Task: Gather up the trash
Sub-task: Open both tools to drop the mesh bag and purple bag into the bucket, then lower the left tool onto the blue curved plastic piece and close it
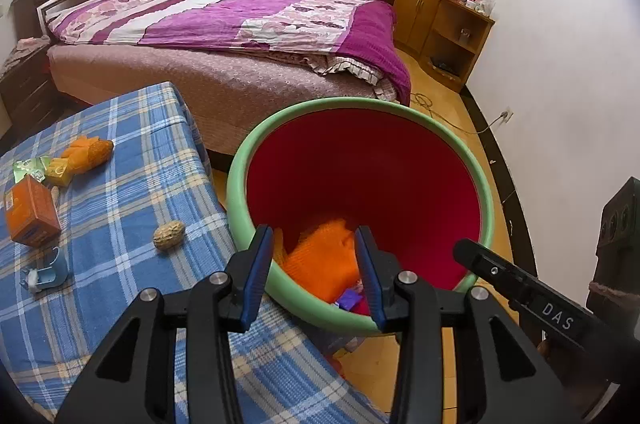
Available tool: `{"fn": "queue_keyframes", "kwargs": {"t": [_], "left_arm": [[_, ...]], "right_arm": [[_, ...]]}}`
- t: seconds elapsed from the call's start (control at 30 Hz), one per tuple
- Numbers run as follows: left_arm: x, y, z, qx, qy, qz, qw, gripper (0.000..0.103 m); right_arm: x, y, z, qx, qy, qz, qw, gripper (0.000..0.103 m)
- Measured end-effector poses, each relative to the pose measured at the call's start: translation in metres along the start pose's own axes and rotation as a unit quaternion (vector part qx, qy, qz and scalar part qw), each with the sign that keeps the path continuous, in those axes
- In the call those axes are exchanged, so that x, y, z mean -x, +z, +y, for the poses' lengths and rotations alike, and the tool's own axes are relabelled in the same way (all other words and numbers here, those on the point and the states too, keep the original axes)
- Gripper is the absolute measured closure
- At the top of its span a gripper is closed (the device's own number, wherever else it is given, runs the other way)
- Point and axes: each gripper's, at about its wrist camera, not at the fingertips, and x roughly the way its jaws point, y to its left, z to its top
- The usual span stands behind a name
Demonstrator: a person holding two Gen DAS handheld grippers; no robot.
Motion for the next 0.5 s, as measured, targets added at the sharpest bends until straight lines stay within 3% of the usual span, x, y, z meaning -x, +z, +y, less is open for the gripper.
{"fn": "queue_keyframes", "kwargs": {"t": [0.13,0.27,0.5], "left_arm": [[0.006,-0.003,0.007,0.002,0.001,-0.001,1.0000,0.060],[0.015,-0.007,0.018,0.018,0.012,-0.007,0.9997,0.048],[0.035,-0.012,0.047,0.052,0.035,-0.017,0.9979,0.043]], "right_arm": [[0.002,-0.001,0.003,0.001,0.002,-0.004,1.000,0.066],[0.005,-0.004,0.010,0.007,0.005,-0.006,1.000,0.061],[0.009,-0.009,0.022,0.009,0.009,-0.007,1.000,0.049]]}}
